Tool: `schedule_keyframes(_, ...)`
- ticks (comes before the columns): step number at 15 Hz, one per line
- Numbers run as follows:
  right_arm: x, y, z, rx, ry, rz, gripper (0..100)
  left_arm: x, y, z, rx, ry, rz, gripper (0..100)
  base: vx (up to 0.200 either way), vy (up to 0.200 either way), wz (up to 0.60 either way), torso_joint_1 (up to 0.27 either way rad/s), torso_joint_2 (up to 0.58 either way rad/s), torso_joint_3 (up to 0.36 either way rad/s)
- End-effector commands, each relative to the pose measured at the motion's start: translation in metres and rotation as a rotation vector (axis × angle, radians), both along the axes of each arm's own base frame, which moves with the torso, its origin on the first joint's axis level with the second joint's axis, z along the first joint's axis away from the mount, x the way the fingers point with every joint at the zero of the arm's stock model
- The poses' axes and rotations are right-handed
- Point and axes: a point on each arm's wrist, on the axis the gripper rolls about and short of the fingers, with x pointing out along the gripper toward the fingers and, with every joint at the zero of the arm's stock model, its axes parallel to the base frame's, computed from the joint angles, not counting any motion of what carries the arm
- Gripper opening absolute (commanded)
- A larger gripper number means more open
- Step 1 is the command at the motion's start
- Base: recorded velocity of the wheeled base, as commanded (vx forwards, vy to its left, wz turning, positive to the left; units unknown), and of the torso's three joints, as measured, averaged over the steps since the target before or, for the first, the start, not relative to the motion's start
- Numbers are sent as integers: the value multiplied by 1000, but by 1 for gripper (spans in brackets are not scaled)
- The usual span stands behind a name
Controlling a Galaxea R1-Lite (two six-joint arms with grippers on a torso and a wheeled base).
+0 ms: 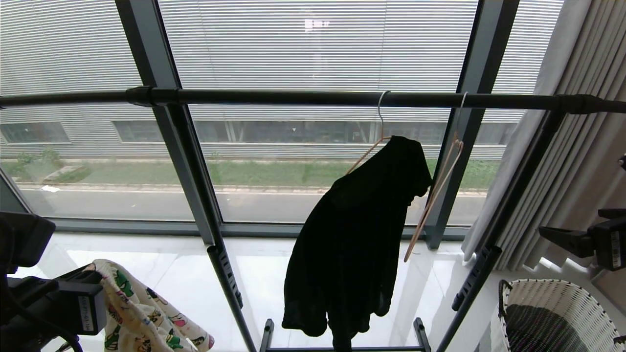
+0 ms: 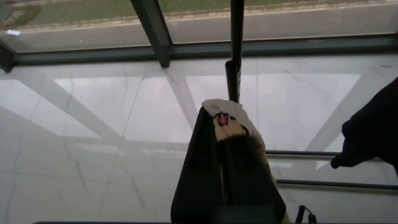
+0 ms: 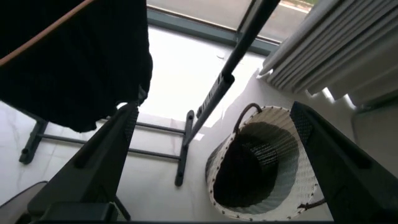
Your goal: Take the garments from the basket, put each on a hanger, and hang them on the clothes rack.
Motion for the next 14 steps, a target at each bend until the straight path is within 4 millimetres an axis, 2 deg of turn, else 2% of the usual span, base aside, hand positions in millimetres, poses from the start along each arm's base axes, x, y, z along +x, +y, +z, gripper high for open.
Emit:
schedule_keyframes(1,9,4,-2,9,1,8,100,0,0,0,0,-1,2,0,0,0,0,0,0,0)
schedule_keyframes(3,27,12,-3,44,-32,20,100,0,0,1,-1,-4,2,0,0,0,0,0,0,0)
schedule_keyframes(4,40,25,-2,78,-47,45,100,1,0,4,-4,-14,2,0,0,0,0,0,0,0)
schedule_keyframes(6,54,49,1,129,-25,107,100,2,-1,6,-6,-20,2,0,0,0,0,0,0,0)
schedule_keyframes(9,84,79,3,142,-1,158,100,2,-1,6,-6,-23,2,0,0,0,0,0,0,0)
schedule_keyframes(12,108,96,8,164,-8,166,100,2,-1,7,-8,-24,2,0,0,0,0,0,0,0)
schedule_keyframes(14,113,99,5,163,3,164,100,2,-1,6,-8,-23,2,0,0,0,0,0,0,0)
